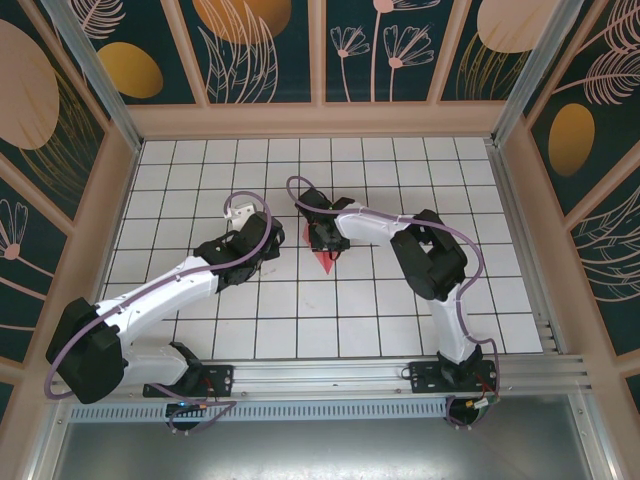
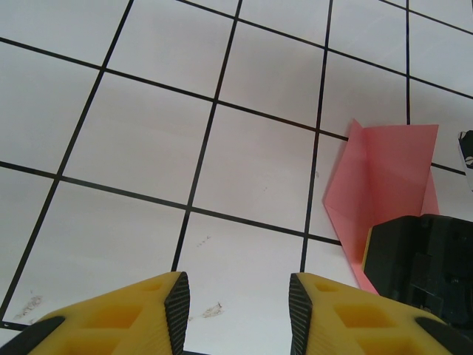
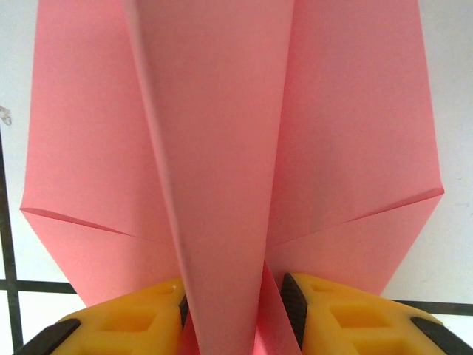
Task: Fold a paper plane with a square sheet of paper (pick it up from the middle)
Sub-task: Move a paper plane to the center of the table.
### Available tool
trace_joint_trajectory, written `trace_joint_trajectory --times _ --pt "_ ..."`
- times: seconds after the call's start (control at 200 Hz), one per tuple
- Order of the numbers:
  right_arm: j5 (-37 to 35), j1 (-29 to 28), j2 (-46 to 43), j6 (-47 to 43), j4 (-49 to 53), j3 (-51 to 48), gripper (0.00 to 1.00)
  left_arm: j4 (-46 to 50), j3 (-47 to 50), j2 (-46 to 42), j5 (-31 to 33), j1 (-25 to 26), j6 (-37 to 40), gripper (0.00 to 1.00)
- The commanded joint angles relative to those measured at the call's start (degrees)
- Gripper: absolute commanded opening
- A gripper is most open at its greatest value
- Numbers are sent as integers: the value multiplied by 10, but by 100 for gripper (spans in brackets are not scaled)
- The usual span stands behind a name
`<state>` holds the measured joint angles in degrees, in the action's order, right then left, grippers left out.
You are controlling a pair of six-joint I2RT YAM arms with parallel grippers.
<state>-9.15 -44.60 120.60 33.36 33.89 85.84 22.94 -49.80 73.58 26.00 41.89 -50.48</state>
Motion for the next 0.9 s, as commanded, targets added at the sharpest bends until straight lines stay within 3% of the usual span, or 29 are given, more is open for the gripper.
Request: trace_joint_trajectory --times 0.0,0.15,0.741,0.896 --pt "-7 6 28 2 17 3 39 -1 4 -11 4 -4 -2 43" --pt "-6 7 3 -2 17 15 39 0 5 -18 9 -4 -2 43" --pt "-42 7 -50 -8 62 70 57 -4 5 -31 13 -5 2 44" --pt "-69 7 -108 -11 59 76 58 -2 5 -34 20 -7 3 44"
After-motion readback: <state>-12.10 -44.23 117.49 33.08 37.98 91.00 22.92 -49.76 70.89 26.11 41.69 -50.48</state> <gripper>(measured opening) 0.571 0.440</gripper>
